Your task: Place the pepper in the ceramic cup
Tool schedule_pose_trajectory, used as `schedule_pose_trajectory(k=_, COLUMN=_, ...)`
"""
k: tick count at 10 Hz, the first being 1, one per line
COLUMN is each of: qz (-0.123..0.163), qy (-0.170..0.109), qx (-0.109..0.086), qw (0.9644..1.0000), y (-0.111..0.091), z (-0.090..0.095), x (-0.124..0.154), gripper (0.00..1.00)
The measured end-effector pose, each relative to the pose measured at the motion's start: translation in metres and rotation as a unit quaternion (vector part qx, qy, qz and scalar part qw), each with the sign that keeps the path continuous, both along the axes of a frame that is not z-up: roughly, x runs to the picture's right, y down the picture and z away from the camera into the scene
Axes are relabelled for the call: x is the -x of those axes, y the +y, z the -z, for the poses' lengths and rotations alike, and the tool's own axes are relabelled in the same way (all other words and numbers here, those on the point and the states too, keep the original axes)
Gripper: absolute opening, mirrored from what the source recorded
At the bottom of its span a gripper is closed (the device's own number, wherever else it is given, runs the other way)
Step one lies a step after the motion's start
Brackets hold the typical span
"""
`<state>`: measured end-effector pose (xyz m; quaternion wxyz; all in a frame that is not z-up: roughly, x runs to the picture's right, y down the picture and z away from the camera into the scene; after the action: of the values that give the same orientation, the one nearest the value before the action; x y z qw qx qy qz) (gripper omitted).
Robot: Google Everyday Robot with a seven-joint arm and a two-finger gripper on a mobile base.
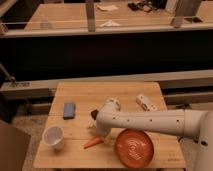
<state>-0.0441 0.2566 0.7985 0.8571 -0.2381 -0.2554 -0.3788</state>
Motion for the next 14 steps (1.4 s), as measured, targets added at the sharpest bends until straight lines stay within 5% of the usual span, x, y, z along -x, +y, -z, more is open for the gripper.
schedule_pose_trajectory(k=14, qz=0.002, qy=-0.006, qx=0.01, qw=0.9999, y=0.0, z=-0.017, x=0.003, gripper=0.79)
